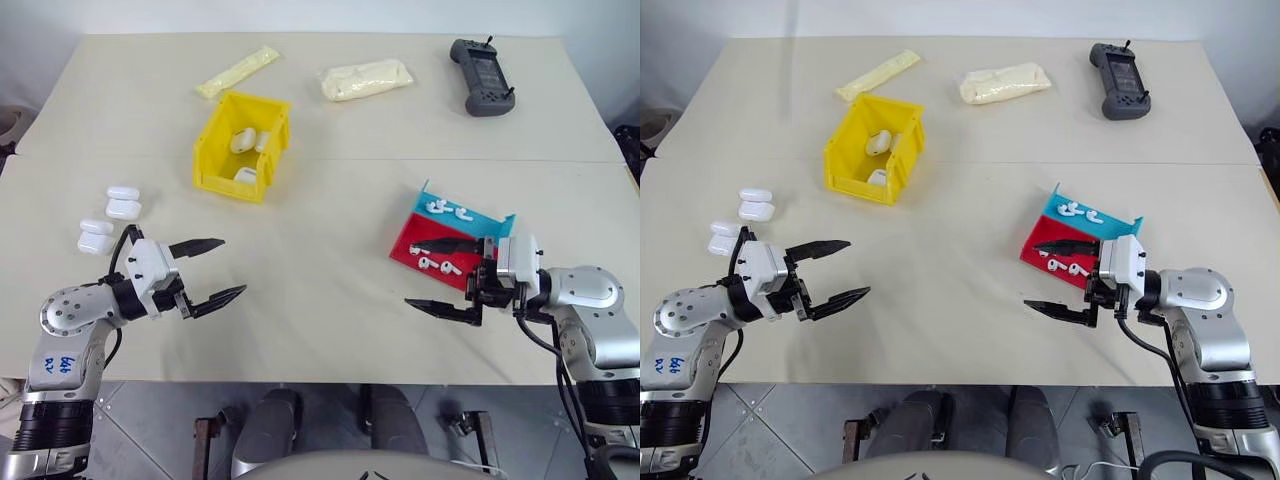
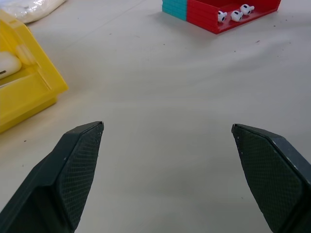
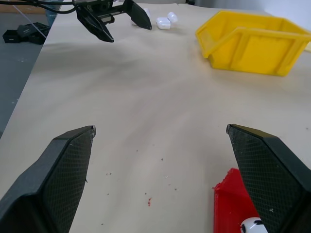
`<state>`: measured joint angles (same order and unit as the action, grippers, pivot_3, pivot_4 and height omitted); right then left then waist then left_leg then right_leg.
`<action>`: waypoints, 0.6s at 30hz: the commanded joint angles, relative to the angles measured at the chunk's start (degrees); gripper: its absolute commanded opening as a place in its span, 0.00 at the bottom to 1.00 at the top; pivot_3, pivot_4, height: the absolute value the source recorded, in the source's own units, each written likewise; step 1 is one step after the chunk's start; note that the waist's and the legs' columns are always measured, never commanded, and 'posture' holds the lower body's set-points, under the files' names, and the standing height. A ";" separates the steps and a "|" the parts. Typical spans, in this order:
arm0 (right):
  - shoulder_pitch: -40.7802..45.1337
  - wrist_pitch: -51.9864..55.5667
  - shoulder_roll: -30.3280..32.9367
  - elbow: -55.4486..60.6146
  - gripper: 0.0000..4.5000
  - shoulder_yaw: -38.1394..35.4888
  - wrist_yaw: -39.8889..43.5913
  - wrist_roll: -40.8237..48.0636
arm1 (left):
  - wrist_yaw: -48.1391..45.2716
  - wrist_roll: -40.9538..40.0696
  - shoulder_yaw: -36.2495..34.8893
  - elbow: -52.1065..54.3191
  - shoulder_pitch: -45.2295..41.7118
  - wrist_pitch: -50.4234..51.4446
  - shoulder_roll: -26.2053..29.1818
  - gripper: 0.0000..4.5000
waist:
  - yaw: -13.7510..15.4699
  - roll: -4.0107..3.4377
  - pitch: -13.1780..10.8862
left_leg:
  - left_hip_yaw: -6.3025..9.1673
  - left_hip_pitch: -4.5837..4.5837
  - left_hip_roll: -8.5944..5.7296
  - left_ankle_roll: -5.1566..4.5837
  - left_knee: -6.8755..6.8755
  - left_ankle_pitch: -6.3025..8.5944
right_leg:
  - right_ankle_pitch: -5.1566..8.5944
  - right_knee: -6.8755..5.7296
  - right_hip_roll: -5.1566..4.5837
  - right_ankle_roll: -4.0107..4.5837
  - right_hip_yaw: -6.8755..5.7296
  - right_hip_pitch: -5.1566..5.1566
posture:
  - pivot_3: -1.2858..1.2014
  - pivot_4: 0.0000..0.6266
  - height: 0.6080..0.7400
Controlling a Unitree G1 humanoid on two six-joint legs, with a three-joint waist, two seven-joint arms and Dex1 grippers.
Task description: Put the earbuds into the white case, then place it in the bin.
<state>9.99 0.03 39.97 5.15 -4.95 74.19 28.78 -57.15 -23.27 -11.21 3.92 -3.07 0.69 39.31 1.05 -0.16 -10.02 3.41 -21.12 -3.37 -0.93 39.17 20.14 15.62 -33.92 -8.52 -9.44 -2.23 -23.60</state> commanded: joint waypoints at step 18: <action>7.66 6.54 -9.20 10.60 1.00 5.38 -5.54 5.81 | 24.32 -3.31 -22.45 10.54 20.91 4.71 -12.40 1.00 | -1.13 0.00 0.00 | 0.03 0.00 0.08 0.06 -0.01 0.04 | 0.01 0.02 0.02 0.02 0.02 -0.02 | 0.52 0.24 1.00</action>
<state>16.58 5.62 31.48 11.37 0.18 70.07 32.21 -37.62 -24.72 -28.23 11.03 14.27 4.47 28.98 -0.07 -0.15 -10.02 3.44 -21.13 -3.29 -0.85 39.16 20.19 15.63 -33.89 -8.50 -9.42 -2.19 -23.63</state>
